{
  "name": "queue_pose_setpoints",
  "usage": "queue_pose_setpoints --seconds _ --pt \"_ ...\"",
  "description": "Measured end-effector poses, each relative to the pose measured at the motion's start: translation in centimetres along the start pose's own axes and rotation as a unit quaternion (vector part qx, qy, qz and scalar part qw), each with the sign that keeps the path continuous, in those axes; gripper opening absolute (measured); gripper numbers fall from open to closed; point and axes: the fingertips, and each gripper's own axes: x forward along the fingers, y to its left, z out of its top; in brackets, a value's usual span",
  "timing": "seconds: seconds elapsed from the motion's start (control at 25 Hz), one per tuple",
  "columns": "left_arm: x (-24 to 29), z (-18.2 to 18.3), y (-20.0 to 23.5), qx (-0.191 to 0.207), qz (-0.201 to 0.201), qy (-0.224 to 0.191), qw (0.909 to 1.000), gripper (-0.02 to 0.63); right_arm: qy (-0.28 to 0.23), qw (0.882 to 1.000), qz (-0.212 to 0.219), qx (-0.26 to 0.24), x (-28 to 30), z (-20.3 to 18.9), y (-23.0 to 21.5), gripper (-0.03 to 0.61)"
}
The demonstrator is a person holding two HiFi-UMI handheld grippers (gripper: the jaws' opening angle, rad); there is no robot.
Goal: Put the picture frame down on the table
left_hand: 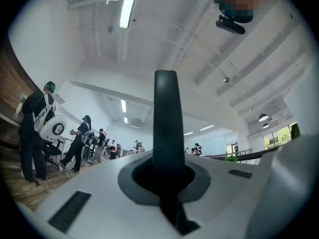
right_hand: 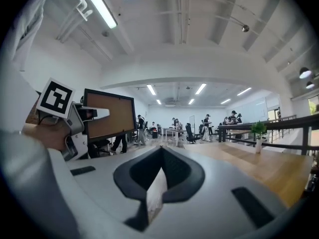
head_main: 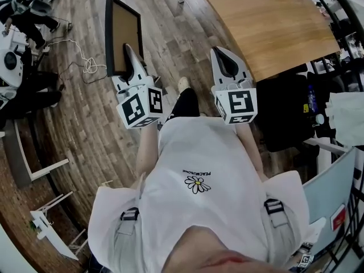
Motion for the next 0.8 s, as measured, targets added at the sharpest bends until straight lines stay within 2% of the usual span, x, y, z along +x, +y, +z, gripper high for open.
queue_pose_setpoints --seconds 0.2,0.36,0.44,0.6,0.8 --pt "2.8 0.5 -0.4 -0.006 -0.004 -0.024 0.9997 0.025 -0.015 0.999 -0.019 -0.028 2.1 1.3 -2.2 0.009" --pt "5.7 2.0 -1.2 -0.017 -0.021 -0.091 0.9955 0.025 -0.040 0.998 -0.026 -0.042 4.7 2.9 -3.7 0.009" --pt "7.8 2.6 -1.9 -0.017 -0.033 -0.106 0.9936 0.025 -0.043 0.998 -0.032 -0.040 6.2 3.1 -4.9 0.009" --pt "11.4 2.7 -1.9 -0.028 -0.047 -0.116 0.9918 0.025 -0.042 0.998 -0.026 -0.027 9.6 3.0 -5.4 0.009" --pt "17.3 1.0 -0.2 -0.050 -0.043 -0.116 0.9911 0.025 -0.028 0.999 -0.006 -0.046 15.6 2.7 -4.8 0.009"
